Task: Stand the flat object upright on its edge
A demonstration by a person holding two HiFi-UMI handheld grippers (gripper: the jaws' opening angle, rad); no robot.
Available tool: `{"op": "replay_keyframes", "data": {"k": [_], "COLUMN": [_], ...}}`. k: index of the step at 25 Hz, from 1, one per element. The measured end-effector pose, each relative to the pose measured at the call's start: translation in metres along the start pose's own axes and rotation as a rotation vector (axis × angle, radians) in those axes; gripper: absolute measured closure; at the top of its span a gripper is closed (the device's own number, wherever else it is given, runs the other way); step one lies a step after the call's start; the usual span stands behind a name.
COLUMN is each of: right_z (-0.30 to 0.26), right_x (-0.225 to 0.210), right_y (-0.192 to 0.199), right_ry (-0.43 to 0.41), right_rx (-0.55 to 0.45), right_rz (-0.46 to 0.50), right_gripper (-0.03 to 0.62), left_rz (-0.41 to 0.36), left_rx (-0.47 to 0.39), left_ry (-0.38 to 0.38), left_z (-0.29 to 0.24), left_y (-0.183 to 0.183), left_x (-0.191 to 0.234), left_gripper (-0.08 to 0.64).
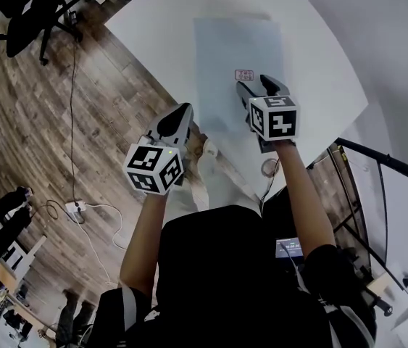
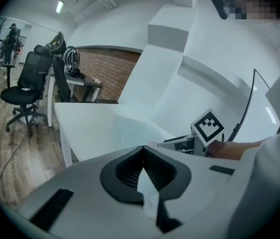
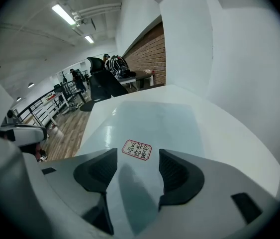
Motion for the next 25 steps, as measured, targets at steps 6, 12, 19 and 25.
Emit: {"op": "replay_keyframes", "data": {"k": [6,12,19,25], "right_z": [-0.004,-0.007,-0.006,-0.007], "right_x": [-0.005,-0.001,-0.003,-0.002], "right_y": [0.004,0.007,0.01,0.009], "right_ry": [0.016,0.05,0.04,0.026], "right_rx": [0.02,0.023,0.014,0.02], "right_rz": [-0.003,0.038,0.046,0.059], "right_gripper": [0.333,0.328,0.328,0.328], "left_rz": [0.017,0.021,0.04,0.053], "left_rx": [0.014,0.018,0.026,0.033], "left_ry": [-0.009,-0.013,-0.011,-0.023], "left_z": [0.001,0.005,0.007,0.014], "left_y": [0.007,0.006,0.012,0.015], "left_x": [0.003,0.008,0.007,0.014], "left_gripper": [0.549,0.549,0.549,0.549]}}
Point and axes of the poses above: the fingertips, and each gripper's own axes: z backward along the fingers, x to its left, y out of its underside, the point moved 5 cm from there along z, backward along the fingers, and after that the axes turned 5 degrees about -y, right-handed, at the moved point
